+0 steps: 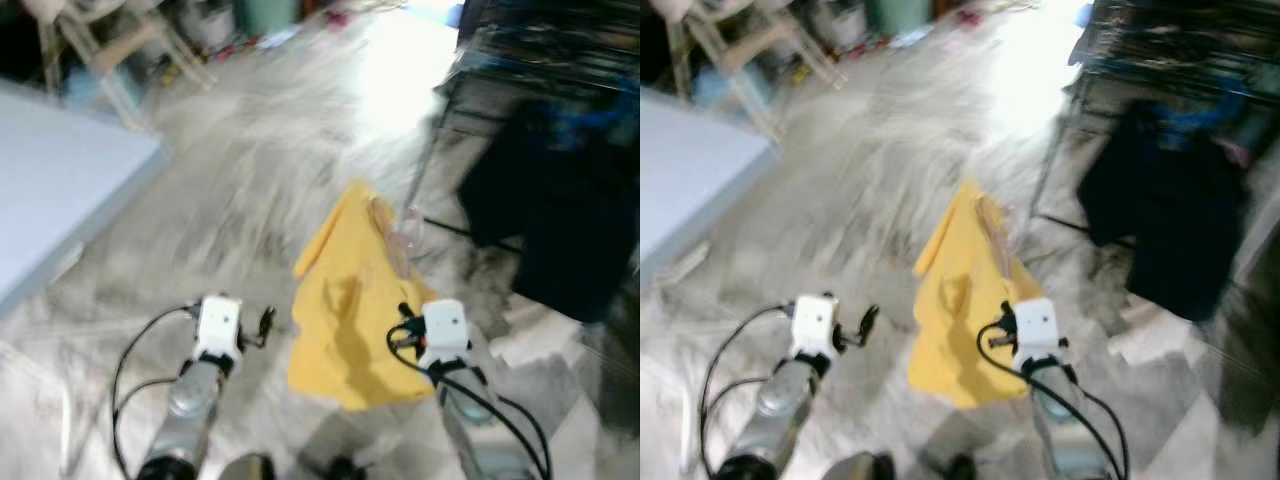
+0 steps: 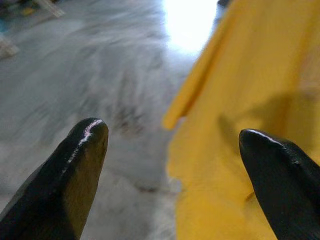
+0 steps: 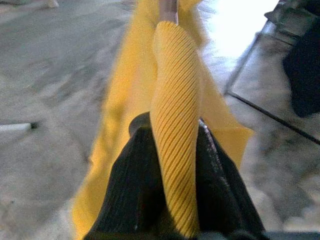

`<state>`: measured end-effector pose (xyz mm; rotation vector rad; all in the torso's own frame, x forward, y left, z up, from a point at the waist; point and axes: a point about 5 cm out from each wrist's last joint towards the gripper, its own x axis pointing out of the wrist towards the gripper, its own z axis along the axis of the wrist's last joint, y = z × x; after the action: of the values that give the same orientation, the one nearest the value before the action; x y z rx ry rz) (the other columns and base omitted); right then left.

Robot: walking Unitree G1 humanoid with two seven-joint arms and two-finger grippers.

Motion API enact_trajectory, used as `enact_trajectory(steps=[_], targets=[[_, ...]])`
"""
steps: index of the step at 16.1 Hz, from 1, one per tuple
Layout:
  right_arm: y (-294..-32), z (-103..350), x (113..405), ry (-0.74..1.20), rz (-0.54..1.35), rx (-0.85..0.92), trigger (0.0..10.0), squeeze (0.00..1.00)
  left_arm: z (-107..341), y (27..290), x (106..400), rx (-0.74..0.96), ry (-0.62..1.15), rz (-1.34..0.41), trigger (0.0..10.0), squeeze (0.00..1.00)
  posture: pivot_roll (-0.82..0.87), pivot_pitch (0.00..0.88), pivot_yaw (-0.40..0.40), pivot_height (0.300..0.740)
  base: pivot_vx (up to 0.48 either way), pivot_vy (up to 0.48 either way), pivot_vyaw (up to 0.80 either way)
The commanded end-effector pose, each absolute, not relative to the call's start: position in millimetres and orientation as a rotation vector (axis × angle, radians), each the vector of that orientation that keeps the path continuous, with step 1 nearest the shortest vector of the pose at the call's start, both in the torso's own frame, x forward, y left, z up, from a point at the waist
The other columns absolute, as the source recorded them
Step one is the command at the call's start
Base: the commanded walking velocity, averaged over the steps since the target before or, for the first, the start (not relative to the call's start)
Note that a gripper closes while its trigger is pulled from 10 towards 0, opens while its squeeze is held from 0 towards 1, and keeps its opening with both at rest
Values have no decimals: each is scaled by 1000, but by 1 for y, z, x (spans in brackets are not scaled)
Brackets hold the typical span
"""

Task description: Hang hanger

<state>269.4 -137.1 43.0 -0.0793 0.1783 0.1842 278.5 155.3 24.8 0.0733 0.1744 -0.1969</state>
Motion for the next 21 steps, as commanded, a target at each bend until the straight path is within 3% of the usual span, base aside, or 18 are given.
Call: enact_trajectory(steps=[1,4,15,21], targets=[[-132,49,270,135,201,-73,10000,0,21,157,275,80,190,-196,10000,0,-65,153,-9,740,0,-379,800],[-133,48,269,142,204,-72,10000,0,20,157,274,87,196,-198,10000,0,-64,146,-11,740,0,-359,546],[-126,47,270,139,234,-74,10000,0,17,166,272,102,210,-102,10000,0,-51,146,-13,740,0,0,0],[-128,43,265,155,211,-66,10000,0,17,165,272,100,208,-149,10000,0,-60,160,2,740,0,0,0]])
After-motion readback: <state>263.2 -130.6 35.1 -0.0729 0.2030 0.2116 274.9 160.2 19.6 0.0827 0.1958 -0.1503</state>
